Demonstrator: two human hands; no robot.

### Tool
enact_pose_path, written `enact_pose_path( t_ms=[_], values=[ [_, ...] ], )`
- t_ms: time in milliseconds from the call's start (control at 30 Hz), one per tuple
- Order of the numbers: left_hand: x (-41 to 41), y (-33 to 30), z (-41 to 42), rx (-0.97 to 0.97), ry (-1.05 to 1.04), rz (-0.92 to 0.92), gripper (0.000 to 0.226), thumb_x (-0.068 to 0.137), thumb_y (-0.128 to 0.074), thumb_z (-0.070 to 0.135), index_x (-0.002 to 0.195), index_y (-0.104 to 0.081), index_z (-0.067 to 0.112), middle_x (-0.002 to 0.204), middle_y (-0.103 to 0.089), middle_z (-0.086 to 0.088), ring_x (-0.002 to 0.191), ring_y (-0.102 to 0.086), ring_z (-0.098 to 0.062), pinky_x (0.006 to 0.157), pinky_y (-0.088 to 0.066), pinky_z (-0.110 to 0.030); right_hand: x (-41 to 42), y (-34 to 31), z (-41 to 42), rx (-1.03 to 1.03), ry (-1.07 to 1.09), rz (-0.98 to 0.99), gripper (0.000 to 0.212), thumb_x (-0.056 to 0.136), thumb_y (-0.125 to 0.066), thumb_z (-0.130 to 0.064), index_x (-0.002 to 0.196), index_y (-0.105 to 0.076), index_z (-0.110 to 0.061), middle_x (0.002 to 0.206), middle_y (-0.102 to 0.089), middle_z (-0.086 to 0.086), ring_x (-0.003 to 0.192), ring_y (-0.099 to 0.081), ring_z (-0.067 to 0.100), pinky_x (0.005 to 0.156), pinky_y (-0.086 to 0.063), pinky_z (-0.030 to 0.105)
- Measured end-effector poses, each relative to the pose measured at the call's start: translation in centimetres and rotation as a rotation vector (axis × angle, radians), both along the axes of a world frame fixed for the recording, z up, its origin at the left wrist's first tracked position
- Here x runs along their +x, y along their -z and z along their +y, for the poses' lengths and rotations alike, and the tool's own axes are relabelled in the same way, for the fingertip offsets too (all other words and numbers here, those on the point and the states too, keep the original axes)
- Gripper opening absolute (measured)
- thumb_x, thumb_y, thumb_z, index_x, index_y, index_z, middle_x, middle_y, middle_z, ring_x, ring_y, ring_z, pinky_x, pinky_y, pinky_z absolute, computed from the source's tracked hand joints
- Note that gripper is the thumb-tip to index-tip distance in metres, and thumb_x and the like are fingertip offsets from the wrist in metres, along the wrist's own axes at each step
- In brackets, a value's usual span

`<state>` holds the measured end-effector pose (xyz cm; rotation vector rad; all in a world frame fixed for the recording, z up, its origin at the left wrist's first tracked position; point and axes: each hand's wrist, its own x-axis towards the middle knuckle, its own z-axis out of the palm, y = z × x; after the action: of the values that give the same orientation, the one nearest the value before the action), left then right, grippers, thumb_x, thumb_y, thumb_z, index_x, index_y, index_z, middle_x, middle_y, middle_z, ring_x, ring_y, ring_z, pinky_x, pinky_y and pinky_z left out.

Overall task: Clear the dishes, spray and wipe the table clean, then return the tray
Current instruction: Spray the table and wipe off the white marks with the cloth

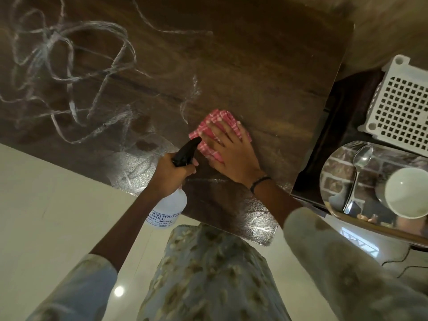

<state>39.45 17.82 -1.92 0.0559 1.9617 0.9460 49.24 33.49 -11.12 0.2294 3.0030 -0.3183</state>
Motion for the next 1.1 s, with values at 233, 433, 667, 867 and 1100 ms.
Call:
enact_pose_path(
  t_ms=[233, 433, 667, 867, 1100],
  values=[
    [0.1, -0.3, -1.0, 0.075, -0.026, -0.026, 0.011, 0.084, -0.061, 0.000, 0.087, -0.068, 0.008, 0.088, -0.061, -0.036, 0.044, -0.045, -0.016, 0.037, -0.037, -0.018, -0.1, -0.8, 5.2, 0.033, 0.314, -0.037, 0.060, 0.094, -0.031, -0.054, 0.149, -0.027, -0.030, 0.158, -0.023, 0.002, 0.147, -0.013, 0.028, 0.114, 0.001, 0.058],
    [0.2, -0.2, -2.3, 0.095, -0.053, -0.069, 0.012, 0.082, -0.059, -0.003, 0.090, -0.067, 0.001, 0.079, -0.061, -0.018, 0.035, -0.042, -0.008, 0.037, -0.035, -0.017, -6.6, -0.3, 0.1, -0.033, 0.315, -0.034, 0.061, 0.094, -0.029, -0.051, 0.149, -0.026, -0.027, 0.158, -0.021, 0.006, 0.147, -0.012, 0.032, 0.113, 0.000, 0.061],
    [1.1, -0.3, -3.5, 0.124, -0.034, -0.025, 0.018, 0.080, -0.060, -0.006, 0.098, -0.064, -0.005, 0.091, -0.059, -0.038, 0.050, -0.041, -0.028, 0.036, -0.034, -0.021, 0.6, -0.8, -3.1, -0.001, -0.031, -0.002, 0.058, 0.095, -0.035, -0.051, 0.148, -0.031, -0.029, 0.157, -0.027, 0.002, 0.146, -0.018, 0.027, 0.117, -0.006, 0.056],
    [2.0, -0.4, -5.2, 0.116, -0.064, -0.042, 0.010, 0.084, -0.061, 0.000, 0.092, -0.067, 0.000, 0.094, -0.060, -0.039, 0.050, -0.043, -0.023, 0.038, -0.036, -0.019, 2.4, -1.1, 3.1, 0.048, 0.173, -0.076, 0.060, 0.094, -0.023, -0.055, 0.149, -0.026, -0.031, 0.158, -0.022, 0.003, 0.147, -0.012, 0.028, 0.115, 0.000, 0.058],
    [5.0, 0.8, -7.7, 0.110, 0.030, -0.022, 0.015, 0.084, -0.060, -0.002, 0.082, -0.068, 0.011, 0.085, -0.060, -0.036, 0.037, -0.040, -0.006, 0.041, -0.035, -0.016, -2.7, -0.6, -1.6, -0.019, 0.179, -0.046, 0.061, 0.094, -0.023, -0.051, 0.149, -0.028, -0.026, 0.158, -0.023, 0.006, 0.146, -0.013, 0.033, 0.114, -0.002, 0.062]
  ],
)
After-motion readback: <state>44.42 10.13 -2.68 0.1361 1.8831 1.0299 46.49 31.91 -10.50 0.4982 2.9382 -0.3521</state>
